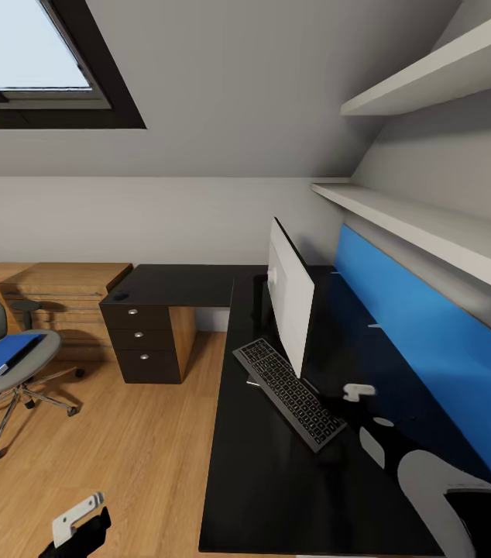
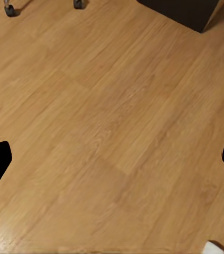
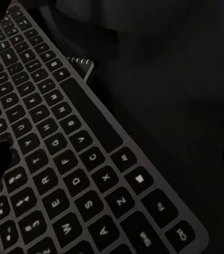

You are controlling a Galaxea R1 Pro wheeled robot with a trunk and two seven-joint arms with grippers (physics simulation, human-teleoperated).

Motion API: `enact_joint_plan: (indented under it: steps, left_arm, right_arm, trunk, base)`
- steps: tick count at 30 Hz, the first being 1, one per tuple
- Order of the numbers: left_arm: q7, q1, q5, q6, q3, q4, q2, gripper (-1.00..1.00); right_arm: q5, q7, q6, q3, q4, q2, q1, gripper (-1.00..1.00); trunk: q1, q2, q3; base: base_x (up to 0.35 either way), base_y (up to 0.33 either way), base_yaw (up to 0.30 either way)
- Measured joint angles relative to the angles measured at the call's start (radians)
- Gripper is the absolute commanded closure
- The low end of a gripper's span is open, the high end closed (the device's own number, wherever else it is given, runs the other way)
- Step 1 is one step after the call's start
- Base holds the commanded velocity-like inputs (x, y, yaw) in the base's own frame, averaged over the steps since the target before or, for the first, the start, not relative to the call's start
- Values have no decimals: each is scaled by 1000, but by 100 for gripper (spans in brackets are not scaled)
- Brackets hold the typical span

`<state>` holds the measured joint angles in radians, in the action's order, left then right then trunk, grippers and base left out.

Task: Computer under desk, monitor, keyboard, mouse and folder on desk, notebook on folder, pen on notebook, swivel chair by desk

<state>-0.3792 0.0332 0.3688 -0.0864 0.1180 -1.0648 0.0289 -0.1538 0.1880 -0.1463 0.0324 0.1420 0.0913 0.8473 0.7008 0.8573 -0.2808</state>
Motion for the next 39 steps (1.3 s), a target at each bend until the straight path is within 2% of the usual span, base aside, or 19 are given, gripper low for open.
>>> enact_joint_plan:
  steps: [11, 19, 29, 39]
  left_arm:
    - [0, -3, -2, -18, -31, -4, 1, -100]
    - [0, -3, -2, -19, -35, -4, 1, -100]
    - [0, -3, -2, -20, -36, -3, 1, -100]
    - [0, -3, -2, -22, -35, -4, 1, -100]
  right_arm:
    - [16, -1, -8, 1, -3, -9, 0, -100]
    - [17, -2, -8, 0, -4, -9, 0, -100]
    - [14, -3, -10, -1, -3, -9, 0, -100]
    - [12, -3, -46, -1, -3, -9, 0, -100]
  trunk:
    - [0, 0, 0]
    - [0, 0, 0]
    - [0, 0, 0]
    - [0, 0, 0]
  base:
    - [0, 0, 0]
    - [5, 0, 0]
    - [149, 0, 0]
    - [19, 0, 0]
